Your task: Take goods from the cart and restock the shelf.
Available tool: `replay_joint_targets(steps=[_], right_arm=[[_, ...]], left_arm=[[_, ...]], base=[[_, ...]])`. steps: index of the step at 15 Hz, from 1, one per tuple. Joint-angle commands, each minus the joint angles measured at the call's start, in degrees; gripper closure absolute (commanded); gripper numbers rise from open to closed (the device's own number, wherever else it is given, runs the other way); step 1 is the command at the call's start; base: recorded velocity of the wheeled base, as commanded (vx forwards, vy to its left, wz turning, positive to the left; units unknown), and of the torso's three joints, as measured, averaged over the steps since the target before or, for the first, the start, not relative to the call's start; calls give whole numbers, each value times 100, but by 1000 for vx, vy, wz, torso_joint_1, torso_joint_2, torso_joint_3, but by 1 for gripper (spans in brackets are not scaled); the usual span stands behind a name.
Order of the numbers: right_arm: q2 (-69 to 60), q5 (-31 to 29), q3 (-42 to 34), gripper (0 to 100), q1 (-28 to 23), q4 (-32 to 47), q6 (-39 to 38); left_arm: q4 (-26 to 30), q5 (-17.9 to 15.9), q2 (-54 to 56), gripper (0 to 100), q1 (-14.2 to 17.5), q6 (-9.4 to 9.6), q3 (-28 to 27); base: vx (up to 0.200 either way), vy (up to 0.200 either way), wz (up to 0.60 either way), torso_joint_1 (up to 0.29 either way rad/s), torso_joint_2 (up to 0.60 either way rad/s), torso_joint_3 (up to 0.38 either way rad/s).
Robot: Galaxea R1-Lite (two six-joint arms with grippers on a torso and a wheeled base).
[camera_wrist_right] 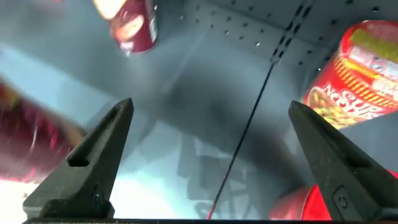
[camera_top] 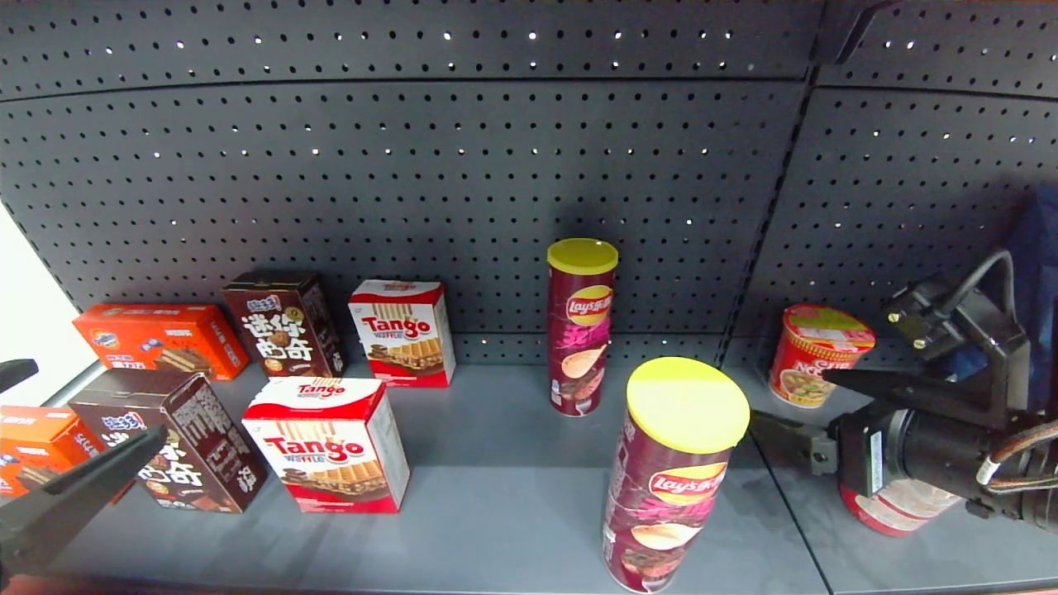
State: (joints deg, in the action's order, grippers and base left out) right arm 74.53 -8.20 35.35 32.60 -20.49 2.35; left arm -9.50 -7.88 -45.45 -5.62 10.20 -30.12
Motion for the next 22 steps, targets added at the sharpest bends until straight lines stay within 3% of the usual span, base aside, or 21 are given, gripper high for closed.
replay_joint_targets(steps=[1,7,12,22], right_arm=[[-194,12,-134,0,177,45,107],[-255,-23,-635,0,941,45,134],[-35,-41,-881,0,968,37,134],[439,-41,-582,0,1161,-7,134]], left_arm=[[0,-12,-78,0,-1,-1,6],[0,-21,-70,0,-9,-1,77],[0,-21,-70,0,-1,-1,42],[0,-21,-78,0,-9,-1,86]], base=[[0,0,0,0,0,0],[0,0,0,0,0,0],[0,0,0,0,0,0],[0,0,0,0,0,0]])
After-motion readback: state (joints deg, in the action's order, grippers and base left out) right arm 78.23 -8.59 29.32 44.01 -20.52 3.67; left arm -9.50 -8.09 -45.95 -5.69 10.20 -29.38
